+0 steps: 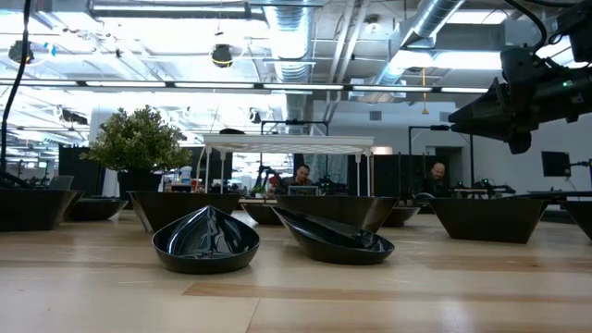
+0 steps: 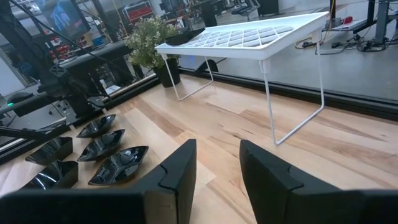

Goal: Pick & Place Mini shaped plates
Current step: Stack the black drop shaped plate on top of the black drop shaped plate on the shelf

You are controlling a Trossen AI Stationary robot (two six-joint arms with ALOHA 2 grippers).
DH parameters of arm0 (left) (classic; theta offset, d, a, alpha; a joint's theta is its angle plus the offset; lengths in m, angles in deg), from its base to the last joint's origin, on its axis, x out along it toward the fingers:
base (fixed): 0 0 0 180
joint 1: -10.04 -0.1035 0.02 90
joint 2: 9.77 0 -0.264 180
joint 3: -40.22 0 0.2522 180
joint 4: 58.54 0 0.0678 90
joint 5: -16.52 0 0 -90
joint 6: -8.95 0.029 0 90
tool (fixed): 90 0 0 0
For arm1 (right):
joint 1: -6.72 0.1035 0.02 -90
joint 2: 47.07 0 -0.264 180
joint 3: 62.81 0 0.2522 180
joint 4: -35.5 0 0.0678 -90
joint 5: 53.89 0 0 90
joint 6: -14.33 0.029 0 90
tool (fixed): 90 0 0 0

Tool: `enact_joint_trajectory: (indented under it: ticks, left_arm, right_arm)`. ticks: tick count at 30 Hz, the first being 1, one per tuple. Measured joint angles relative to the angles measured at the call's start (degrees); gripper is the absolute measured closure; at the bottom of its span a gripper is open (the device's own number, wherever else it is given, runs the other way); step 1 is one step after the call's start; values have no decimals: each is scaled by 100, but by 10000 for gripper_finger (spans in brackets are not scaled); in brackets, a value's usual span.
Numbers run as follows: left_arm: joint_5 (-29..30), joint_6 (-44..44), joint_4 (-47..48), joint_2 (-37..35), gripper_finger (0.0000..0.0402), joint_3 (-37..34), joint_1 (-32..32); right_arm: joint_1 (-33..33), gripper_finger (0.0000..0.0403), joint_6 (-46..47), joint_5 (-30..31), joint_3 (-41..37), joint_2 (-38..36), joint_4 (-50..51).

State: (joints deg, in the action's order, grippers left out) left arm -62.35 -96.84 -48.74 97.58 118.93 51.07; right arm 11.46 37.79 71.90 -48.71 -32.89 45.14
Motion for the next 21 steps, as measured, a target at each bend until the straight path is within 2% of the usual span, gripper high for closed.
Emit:
enact_joint_trajectory:
  ticks: [4, 9, 16, 18, 21]
  left_arm:
    - [99, -502, 0, -27, 395, -2, 0]
    - [605, -1050, 326, -30, 396, 347, 73]
    - [665, -1480, 2878, -39, 397, 1595, 5]
    - [610, -1644, 3556, -38, 397, 1762, -30]
    - [311, -1870, 3992, -35, 397, 1794, -119]
  right_arm:
    - [-1, 284, 0, 0, 0, 1, 0]
    - [-1, 284, 0, 0, 0, 1, 0]
    - [-1, 284, 0, 1, 1, 1, 0]
    - [-1, 284, 0, 2, 0, 1, 0]
    - [-1, 284, 0, 0, 0, 1, 0]
